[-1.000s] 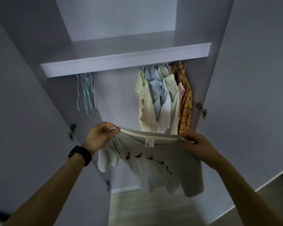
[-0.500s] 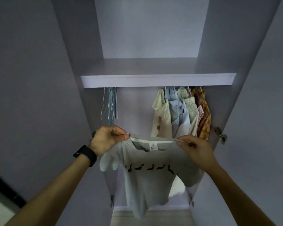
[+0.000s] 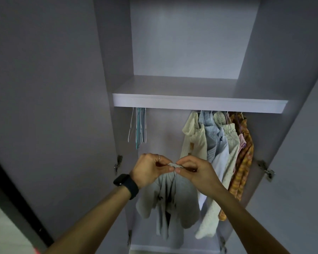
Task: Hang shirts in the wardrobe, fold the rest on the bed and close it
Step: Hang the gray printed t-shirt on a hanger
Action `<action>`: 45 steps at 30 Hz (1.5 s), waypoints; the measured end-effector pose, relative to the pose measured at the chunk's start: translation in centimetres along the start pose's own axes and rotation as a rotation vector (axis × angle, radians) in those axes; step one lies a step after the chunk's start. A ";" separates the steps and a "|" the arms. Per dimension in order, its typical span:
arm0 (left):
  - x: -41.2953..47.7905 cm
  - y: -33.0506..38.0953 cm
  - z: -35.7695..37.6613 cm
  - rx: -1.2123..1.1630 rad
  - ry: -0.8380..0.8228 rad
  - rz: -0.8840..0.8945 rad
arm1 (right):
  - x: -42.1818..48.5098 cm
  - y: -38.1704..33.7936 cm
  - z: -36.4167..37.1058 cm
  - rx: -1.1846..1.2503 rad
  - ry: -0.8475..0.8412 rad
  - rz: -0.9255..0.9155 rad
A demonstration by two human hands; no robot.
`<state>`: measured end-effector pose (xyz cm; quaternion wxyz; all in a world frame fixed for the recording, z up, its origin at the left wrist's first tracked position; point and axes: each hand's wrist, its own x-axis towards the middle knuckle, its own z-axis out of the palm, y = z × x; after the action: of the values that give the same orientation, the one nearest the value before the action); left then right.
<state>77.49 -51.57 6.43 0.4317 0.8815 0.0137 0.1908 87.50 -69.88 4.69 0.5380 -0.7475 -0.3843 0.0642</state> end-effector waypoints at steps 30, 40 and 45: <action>3.4 -10.2 -10.0 1.677 0.033 -0.506 | 26.0 11.4 12.4 -0.336 -0.091 0.167; 3.4 -13.8 -10.7 2.025 0.133 -0.322 | 29.8 16.8 18.2 -0.168 0.099 0.299; 3.8 -14.0 -10.6 2.090 0.179 -0.282 | 30.2 16.9 18.5 -0.174 0.190 0.290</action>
<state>79.33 -34.11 2.81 -0.5260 0.7880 0.3050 0.0967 107.62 -38.59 -7.78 0.4902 -0.8414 -0.2243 0.0366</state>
